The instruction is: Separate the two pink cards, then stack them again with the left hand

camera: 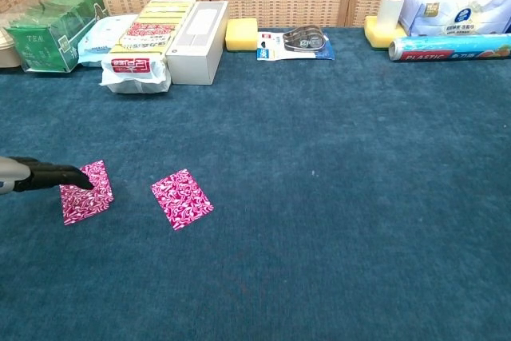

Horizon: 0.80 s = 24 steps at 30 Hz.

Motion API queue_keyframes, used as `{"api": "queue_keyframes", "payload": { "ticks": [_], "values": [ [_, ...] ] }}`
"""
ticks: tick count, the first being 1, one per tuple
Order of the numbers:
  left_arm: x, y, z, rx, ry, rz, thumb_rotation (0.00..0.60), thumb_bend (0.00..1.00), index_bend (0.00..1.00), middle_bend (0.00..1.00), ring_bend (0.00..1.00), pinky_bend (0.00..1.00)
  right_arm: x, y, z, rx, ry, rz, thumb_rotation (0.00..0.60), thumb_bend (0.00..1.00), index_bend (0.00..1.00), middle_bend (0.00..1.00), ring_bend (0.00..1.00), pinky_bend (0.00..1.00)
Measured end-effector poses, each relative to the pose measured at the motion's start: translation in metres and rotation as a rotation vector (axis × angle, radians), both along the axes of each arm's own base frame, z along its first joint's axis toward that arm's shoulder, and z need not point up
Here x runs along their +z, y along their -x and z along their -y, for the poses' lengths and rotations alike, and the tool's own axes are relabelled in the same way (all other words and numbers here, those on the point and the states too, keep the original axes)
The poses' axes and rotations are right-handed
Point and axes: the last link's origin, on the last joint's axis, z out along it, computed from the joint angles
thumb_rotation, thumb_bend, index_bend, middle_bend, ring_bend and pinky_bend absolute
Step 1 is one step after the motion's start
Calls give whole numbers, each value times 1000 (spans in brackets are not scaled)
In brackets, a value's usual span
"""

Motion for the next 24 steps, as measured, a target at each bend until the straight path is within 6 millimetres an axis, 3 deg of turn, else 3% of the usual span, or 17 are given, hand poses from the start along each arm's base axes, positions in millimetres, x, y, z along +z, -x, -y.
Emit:
{"api": "queue_keyframes", "payload": {
  "ticks": [6,24],
  "values": [
    [-4,13,-1,31,31,-3,600,113,0,0,0,0,0,0,0,-1,-1,0,600,0,205,24,0,0],
    [-23,13,-25,40,4,-42,600,113,0,0,0,0,1,1,-1,-4,1,1,600,0,205,24,0,0]
  ]
}}
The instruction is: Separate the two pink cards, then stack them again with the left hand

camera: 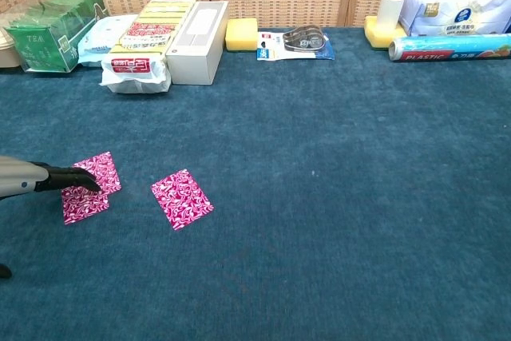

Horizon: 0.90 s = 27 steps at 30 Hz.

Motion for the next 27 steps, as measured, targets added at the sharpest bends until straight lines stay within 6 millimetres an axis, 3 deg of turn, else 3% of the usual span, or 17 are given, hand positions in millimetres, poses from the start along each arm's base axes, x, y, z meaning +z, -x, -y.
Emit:
{"api": "queue_keyframes", "payload": {
  "ticks": [27],
  "values": [
    [4,-4,-42,63,-100,-34,600,113,0,0,0,0,-1,1,1,-7,-7,-3,600,0,204,24,0,0]
  ]
}}
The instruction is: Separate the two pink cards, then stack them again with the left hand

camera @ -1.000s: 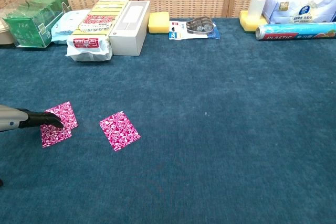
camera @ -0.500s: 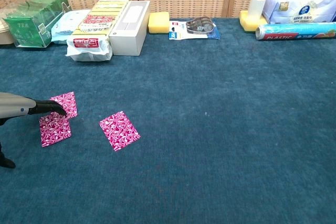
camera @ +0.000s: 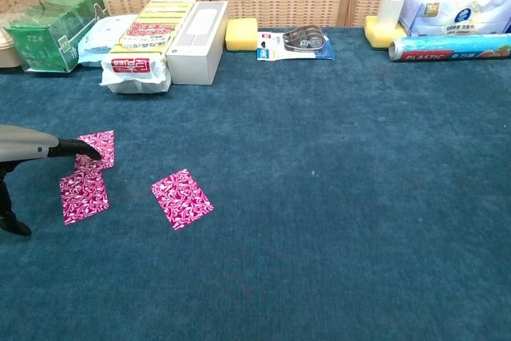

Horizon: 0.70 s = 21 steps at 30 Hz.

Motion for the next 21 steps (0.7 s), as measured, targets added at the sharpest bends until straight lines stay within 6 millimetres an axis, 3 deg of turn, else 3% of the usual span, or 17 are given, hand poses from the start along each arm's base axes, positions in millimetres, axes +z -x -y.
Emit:
{"api": "queue_keyframes", "payload": {
  "ticks": [11,21],
  "values": [
    [5,9,-8,37,-20,-5,600,112,0,0,0,0,-1,0,0,-1,-3,-4,600,0,205,24,0,0],
    [7,4,-4,13,-10,13,600,113,0,0,0,0,-1,-1,0,-2,-3,-3,600,0,205,24,0,0]
  ]
}}
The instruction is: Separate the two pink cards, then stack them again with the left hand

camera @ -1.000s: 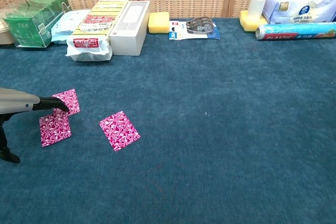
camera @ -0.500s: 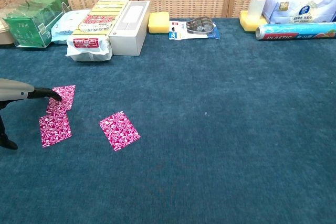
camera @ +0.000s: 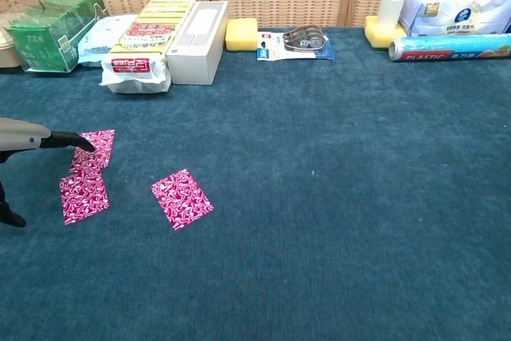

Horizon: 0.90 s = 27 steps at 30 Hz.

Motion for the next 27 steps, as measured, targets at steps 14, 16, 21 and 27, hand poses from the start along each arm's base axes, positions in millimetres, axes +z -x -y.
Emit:
{"api": "queue_keyframes", "payload": {
  "ticks": [14,16,21,27],
  "values": [
    [-11,-5,-3,-9,20,-12,600,113,0,0,0,0,1,1,0,-2,2,3,600,0,205,24,0,0],
    [-11,-6,-6,-11,19,-18,600,112,0,0,0,0,1,1,1,-3,1,3,600,0,204,24,0,0],
    [-11,-9,-12,-10,12,-33,600,113,0,0,0,0,1,1,1,-4,1,2,600,0,205,24,0,0],
    [-8,-10,-20,0,-14,-48,600,113,0,0,0,0,1,1,1,-5,0,2,600,0,205,24,0,0]
  ]
}}
